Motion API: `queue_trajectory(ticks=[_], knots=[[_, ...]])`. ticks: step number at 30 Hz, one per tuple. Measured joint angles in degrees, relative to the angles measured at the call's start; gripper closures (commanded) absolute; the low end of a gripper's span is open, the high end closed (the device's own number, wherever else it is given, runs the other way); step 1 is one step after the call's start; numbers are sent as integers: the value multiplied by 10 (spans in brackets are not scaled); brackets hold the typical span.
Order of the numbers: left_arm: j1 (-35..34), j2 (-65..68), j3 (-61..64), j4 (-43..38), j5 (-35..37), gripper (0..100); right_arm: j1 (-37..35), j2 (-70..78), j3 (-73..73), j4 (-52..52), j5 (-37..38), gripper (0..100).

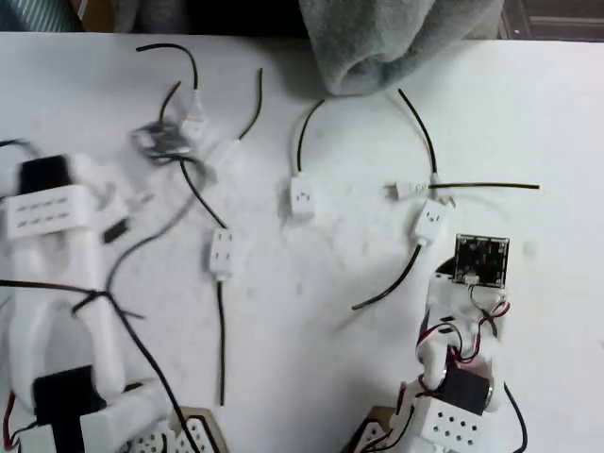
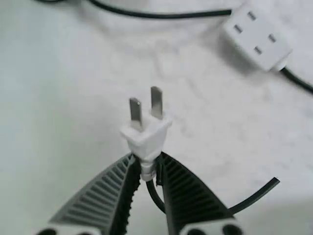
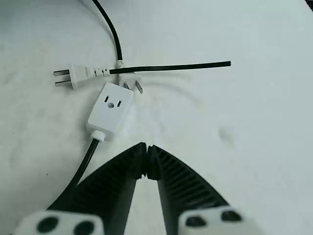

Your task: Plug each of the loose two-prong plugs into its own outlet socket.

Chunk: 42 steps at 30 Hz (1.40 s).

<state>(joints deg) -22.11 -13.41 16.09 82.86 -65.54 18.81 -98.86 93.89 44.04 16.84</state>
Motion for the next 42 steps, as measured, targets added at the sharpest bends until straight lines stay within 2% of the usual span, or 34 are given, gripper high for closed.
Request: queue_trajectory(ticks=[4, 7, 16, 22, 24, 28, 37, 42], knots=[[-84, 0, 74, -33, -69, 976, -1, 1, 2, 0, 3, 978], [-116, 0, 168, -100, -99, 976, -1, 1, 4, -1, 4, 978], [-173, -1, 427, -440, -112, 973, -20, 1, 9, -5, 4, 978], [-173, -31, 542, -603, -112, 800, -27, 1, 14, -5, 4, 978], [-176, -33, 554, -642, -112, 781, -27, 1, 14, -5, 4, 978], [-180, -38, 555, -669, -112, 779, -27, 1, 14, -5, 4, 978], [-180, -42, 555, -672, -112, 778, -33, 1, 14, -5, 4, 978], [-169, -97, 556, -636, -112, 778, -42, 1, 14, -5, 4, 978]])
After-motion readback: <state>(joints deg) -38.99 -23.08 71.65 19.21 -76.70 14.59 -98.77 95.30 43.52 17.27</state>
